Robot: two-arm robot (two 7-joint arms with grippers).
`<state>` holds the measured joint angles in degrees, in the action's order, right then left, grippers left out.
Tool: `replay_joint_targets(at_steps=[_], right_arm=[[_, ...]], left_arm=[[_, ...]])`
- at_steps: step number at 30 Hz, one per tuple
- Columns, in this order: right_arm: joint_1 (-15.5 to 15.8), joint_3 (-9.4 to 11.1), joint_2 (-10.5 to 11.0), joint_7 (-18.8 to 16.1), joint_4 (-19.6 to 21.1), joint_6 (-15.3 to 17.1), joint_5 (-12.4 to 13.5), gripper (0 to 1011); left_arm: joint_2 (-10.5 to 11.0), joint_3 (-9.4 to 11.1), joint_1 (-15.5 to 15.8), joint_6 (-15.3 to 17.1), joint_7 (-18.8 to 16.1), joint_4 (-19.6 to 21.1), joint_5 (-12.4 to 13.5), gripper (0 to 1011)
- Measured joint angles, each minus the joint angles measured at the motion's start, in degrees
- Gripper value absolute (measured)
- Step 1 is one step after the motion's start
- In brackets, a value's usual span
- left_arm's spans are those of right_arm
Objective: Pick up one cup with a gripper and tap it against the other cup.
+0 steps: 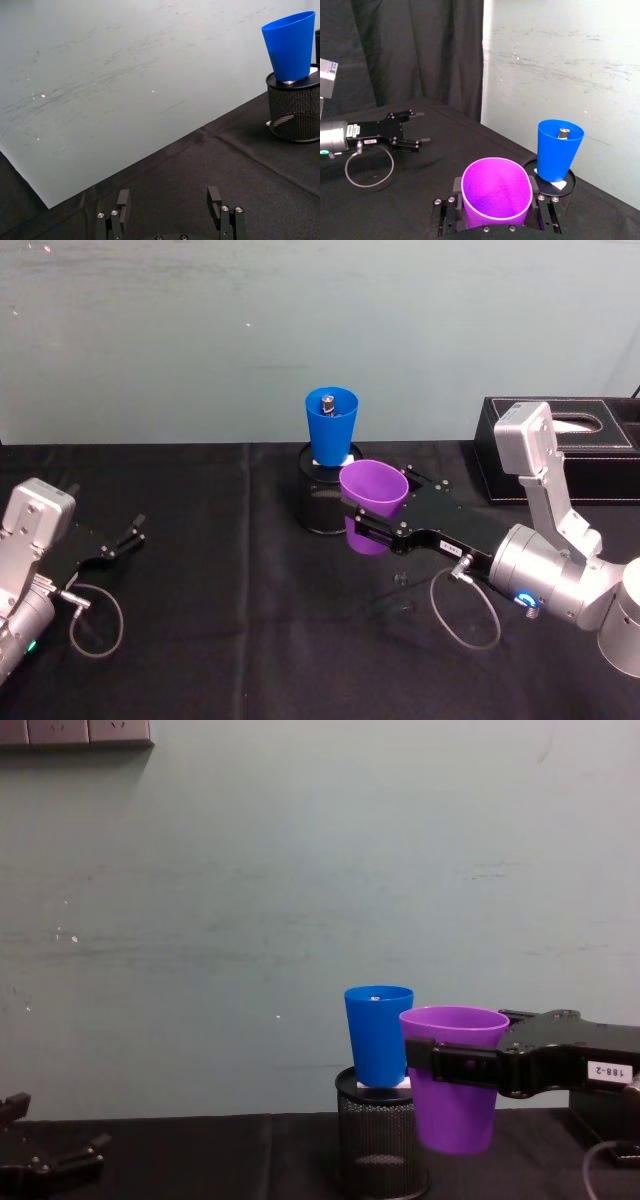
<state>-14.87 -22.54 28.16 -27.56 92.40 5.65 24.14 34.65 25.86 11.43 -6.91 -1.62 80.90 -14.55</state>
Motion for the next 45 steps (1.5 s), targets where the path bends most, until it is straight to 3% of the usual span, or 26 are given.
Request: replay_joint_targets(at_steps=[45], right_arm=[[0.0,0.0,0.0,0.0,0.0,0.0,0.0,729]], left_arm=[[0.0,0.0,0.0,0.0,0.0,0.0,0.0,1000]])
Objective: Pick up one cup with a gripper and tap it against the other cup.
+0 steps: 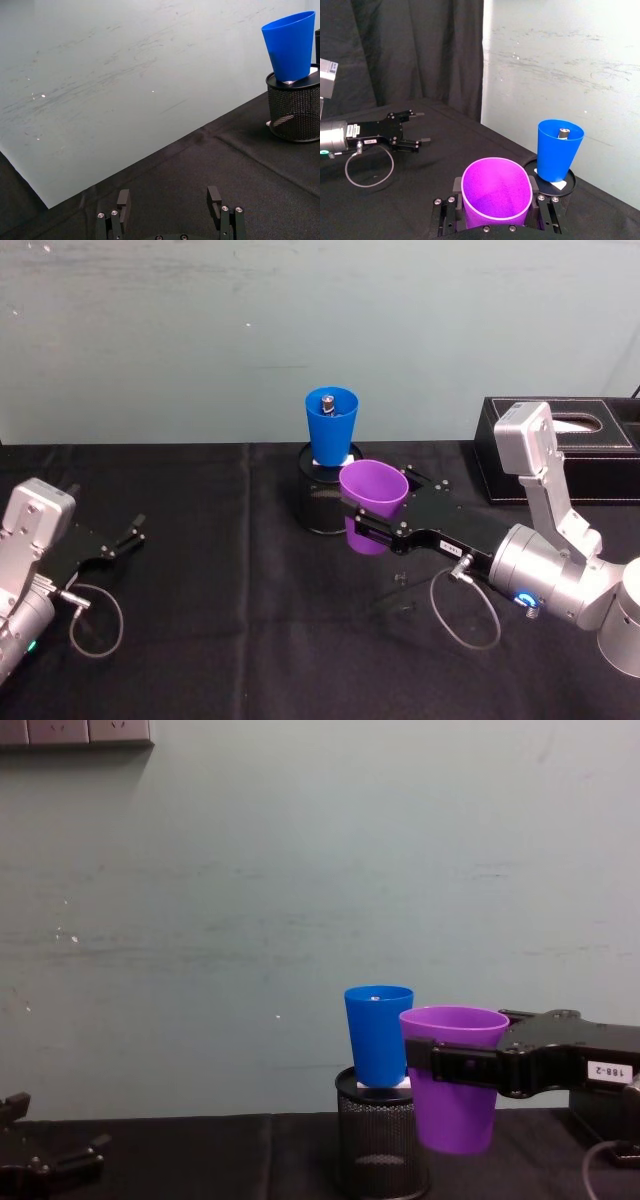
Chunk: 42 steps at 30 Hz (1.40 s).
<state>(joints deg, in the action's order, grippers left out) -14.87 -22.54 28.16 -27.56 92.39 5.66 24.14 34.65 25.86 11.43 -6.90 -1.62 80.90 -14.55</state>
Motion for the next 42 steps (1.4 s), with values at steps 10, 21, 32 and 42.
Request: replay_joint_targets(at_steps=[10,21,32,42], right_arm=[[0.0,0.0,0.0,0.0,0.0,0.0,0.0,729],[0.0,0.0,0.0,0.0,0.0,0.0,0.0,729],[0.0,0.0,0.0,0.0,0.0,0.0,0.0,729],[0.0,0.0,0.0,0.0,0.0,0.0,0.0,729]], left_arm=[[0.0,0.0,0.0,0.0,0.0,0.0,0.0,1000],[0.0,0.0,0.0,0.0,0.0,0.0,0.0,1000],[0.0,0.0,0.0,0.0,0.0,0.0,0.0,1000],[0.0,0.0,0.0,0.0,0.0,0.0,0.0,1000]])
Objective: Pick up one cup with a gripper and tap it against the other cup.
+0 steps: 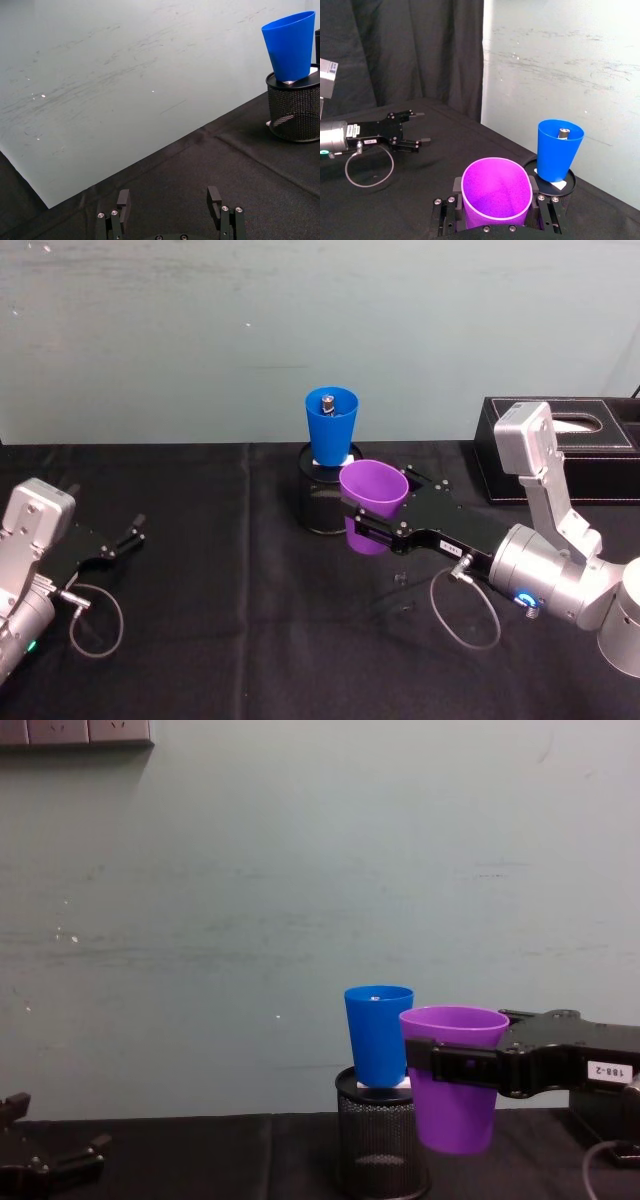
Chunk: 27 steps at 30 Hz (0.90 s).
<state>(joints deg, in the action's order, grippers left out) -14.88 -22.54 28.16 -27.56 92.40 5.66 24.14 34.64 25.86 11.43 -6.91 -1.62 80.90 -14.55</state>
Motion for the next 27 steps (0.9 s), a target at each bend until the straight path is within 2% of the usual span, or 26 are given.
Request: replay_joint_targets(at_steps=[24,27], right_arm=[[0.0,0.0,0.0,0.0,0.0,0.0,0.0,729],[-0.6,-0.6,-0.4,-0.2,-0.8,-0.1,0.0,729]], left_arm=[[0.0,0.0,0.0,0.0,0.0,0.0,0.0,1000],[0.0,0.0,0.0,0.0,0.0,0.0,0.0,1000]])
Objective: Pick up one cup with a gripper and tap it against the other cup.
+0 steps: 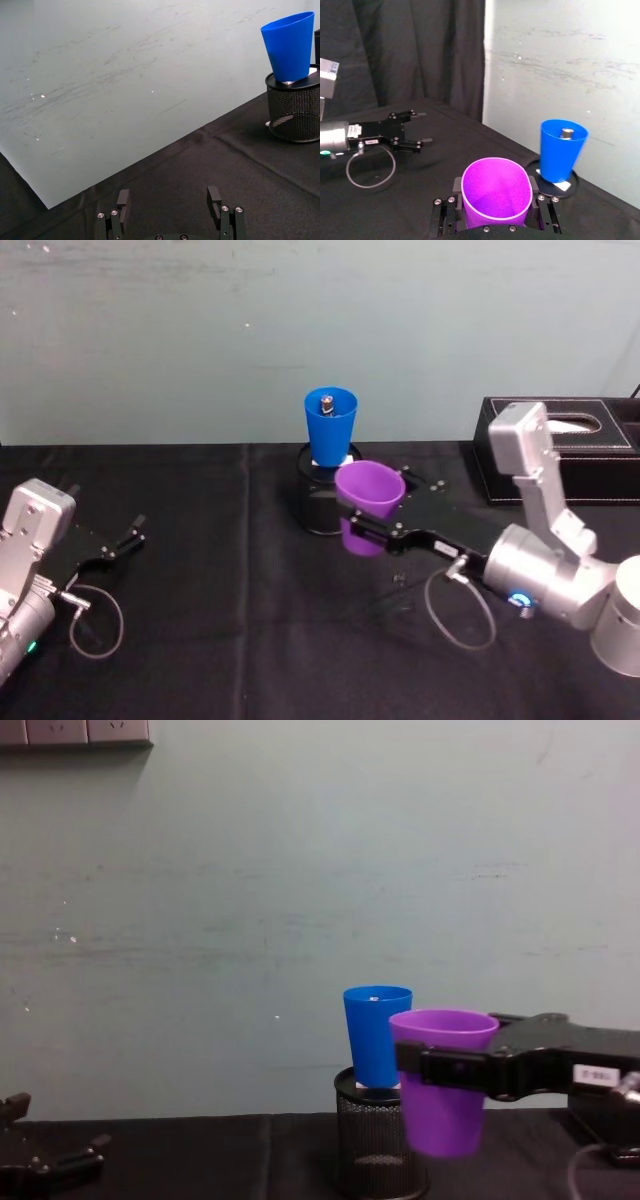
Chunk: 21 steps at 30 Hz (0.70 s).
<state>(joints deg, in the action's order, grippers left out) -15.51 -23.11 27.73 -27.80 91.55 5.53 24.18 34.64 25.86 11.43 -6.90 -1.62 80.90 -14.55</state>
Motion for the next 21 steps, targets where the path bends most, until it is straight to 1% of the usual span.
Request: replay_joint_targets(at_steps=[1,4,5,7,8,10,14,21], right_arm=[[-0.6,-0.6,-0.6,-0.2,-0.9,-0.3,0.0,729],[-1.4,-1.3,-1.6,-0.2,-2.3,-0.5,0.0,729],[-1.9,-1.6,-2.4,0.2,-3.2,-0.6,-0.1,729],[-2.4,-1.9,-3.1,0.8,-4.1,-0.8,-0.4,729],[-3.0,-2.1,-3.9,1.4,-5.0,-1.0,-0.8,729],[-3.4,-2.2,-4.5,2.1,-5.8,-1.2,-1.3,729],[-4.3,-2.3,-6.4,4.6,-7.8,-1.9,-3.1,729],[-5.1,-1.8,-8.7,6.5,-9.7,-2.4,-5.0,729]], left_arm=[[0.0,0.0,0.0,0.0,0.0,0.0,0.0,1000],[0.0,0.0,0.0,0.0,0.0,0.0,0.0,1000],[0.0,0.0,0.0,0.0,0.0,0.0,0.0,1000],[0.0,0.0,0.0,0.0,0.0,0.0,0.0,1000],[0.0,0.0,0.0,0.0,0.0,0.0,0.0,1000],[0.0,0.0,0.0,0.0,0.0,0.0,0.0,1000],[0.0,0.0,0.0,0.0,0.0,0.0,0.0,1000],[0.0,0.0,0.0,0.0,0.0,0.0,0.0,1000]])
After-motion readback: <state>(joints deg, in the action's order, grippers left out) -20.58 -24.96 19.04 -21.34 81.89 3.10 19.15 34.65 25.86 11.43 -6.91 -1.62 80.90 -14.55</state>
